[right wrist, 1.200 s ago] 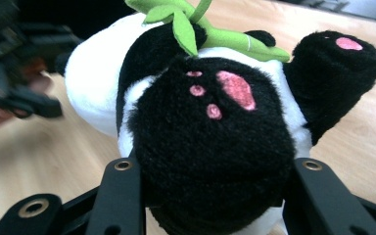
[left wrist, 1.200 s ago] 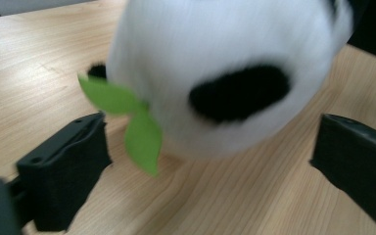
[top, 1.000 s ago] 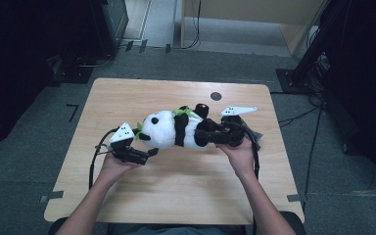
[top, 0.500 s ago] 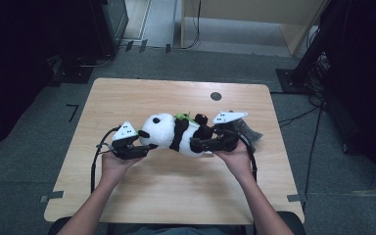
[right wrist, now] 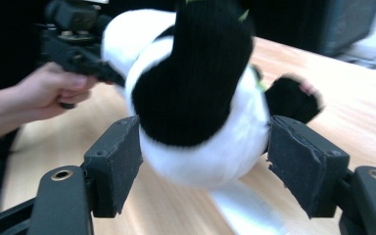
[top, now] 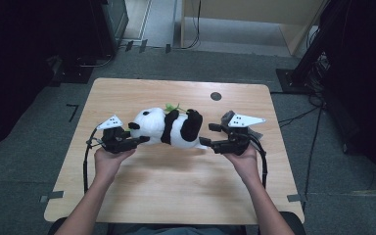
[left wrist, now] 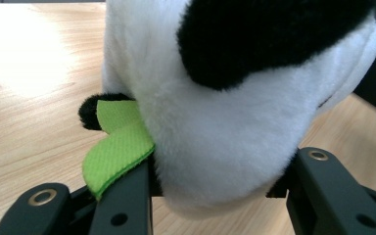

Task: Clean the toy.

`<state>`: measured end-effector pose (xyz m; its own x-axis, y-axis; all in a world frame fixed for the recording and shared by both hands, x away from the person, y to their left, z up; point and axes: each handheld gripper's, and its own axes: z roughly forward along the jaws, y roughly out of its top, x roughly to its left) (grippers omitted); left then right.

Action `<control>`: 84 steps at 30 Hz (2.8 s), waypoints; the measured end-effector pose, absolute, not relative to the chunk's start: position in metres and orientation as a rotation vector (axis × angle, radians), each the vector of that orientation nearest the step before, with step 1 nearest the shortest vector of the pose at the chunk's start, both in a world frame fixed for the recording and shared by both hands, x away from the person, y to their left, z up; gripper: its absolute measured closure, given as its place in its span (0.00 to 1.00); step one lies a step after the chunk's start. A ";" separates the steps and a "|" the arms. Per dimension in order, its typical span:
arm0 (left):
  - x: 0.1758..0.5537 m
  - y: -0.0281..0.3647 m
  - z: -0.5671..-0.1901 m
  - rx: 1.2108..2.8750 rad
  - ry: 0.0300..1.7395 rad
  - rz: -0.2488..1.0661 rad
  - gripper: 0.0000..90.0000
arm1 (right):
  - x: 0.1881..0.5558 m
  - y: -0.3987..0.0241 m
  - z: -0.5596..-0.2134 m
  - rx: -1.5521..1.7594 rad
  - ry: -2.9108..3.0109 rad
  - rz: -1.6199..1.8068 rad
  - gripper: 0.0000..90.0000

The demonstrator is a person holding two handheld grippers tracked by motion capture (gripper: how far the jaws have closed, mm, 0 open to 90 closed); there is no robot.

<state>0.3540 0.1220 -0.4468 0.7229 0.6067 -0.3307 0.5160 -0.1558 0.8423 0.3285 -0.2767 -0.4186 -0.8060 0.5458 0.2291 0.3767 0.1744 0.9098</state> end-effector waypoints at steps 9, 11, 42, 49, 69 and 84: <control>0.351 0.110 -0.439 1.833 0.901 0.002 0.63 | 0.332 -0.250 -0.441 0.765 2.323 1.606 0.19; 0.349 0.105 -0.439 1.833 0.921 -0.034 0.62 | 0.331 -0.245 -0.441 0.727 2.315 1.620 0.15; 0.323 0.087 -0.455 1.899 0.670 0.361 0.14 | 0.324 -0.266 -0.407 1.105 2.340 1.598 0.55; 0.324 0.088 -0.453 1.856 0.719 0.393 0.46 | 0.320 -0.248 -0.409 1.089 2.373 1.592 0.48; 0.349 0.128 -0.441 1.765 0.972 0.107 0.68 | 0.326 -0.268 -0.427 0.862 2.338 1.539 0.38; 0.345 0.099 -0.444 1.790 0.967 -0.035 0.64 | 0.326 -0.243 -0.439 0.861 2.292 1.372 0.51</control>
<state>0.3448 0.0993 -0.4438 0.6726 0.5898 -0.4469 0.6204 -0.1202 0.7750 0.3255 -0.2430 -0.4386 -0.7613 0.6480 0.0227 0.3261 0.3524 0.8772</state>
